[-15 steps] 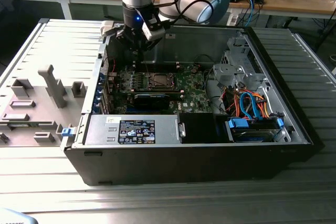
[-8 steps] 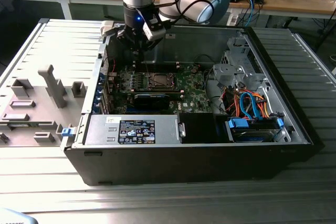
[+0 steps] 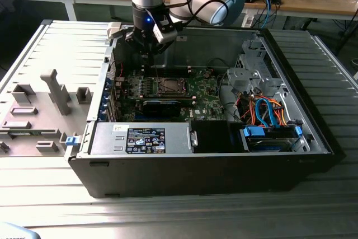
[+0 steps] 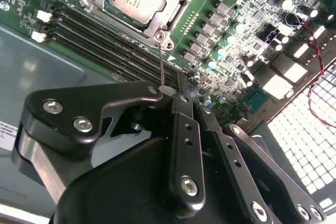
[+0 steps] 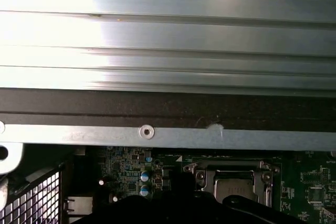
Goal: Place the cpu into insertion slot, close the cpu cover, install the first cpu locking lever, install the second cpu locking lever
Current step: 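Install the first cpu locking lever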
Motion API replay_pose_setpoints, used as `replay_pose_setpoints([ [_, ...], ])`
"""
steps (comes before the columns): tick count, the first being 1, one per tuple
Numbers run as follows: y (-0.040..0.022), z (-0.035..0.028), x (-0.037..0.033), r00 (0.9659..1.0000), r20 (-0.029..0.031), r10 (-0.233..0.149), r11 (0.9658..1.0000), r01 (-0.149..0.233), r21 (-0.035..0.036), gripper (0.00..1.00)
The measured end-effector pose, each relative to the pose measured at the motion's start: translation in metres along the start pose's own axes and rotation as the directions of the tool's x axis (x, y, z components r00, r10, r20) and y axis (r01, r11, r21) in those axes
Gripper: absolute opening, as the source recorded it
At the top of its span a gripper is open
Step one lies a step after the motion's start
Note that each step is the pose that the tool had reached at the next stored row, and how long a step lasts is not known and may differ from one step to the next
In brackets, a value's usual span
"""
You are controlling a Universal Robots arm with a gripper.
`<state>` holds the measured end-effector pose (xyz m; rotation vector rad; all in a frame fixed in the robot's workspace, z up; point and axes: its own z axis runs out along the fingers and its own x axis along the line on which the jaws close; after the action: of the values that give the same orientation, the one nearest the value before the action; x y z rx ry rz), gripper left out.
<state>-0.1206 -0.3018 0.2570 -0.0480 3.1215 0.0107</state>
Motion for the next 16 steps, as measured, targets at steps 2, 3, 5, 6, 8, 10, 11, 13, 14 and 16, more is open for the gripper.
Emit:
replay_pose_setpoints([
  [2, 0.0, 0.0001, -0.0008, 1.0, 0.0, 0.0, 1.0, 0.0, 0.0, 0.11],
  [3, 0.0, 0.0001, -0.0012, 1.0, 0.0, 0.0, 1.0, 0.0, -0.0001, 0.11],
  [5, -0.0001, 0.0001, -0.0026, 1.0, 0.0, 0.0, 1.0, 0.0, -0.0001, 0.11],
  [6, -0.0001, 0.0001, -0.0031, 1.0, 0.0, 0.0, 1.0, 0.0, 0.0, 0.11],
  [8, -0.0001, 0.0002, -0.0043, 1.0, 0.0, 0.0, 1.0, 0.0, -0.0001, 0.11],
  [10, -0.0002, 0.0003, -0.0061, 1.0, 0.0, 0.0, 1.0, 0.0, -0.0001, 0.11],
  [11, -0.0002, 0.0003, -0.0066, 1.0, 0.0, 0.0, 1.0, 0.0, 0.0, 0.11],
  [13, -0.0002, 0.0003, -0.008, 1.0, 0.0, 0.0, 1.0, 0.0, 0.0, 0.11],
  [14, -0.0003, 0.0003, -0.0084, 1.0, 0.0, 0.0, 1.0, 0.0, 0.0, 0.11],
  [16, -0.0003, 0.0003, -0.0094, 1.0, 0.0, 0.0, 1.0, 0.0, 0.0, 0.11],
])
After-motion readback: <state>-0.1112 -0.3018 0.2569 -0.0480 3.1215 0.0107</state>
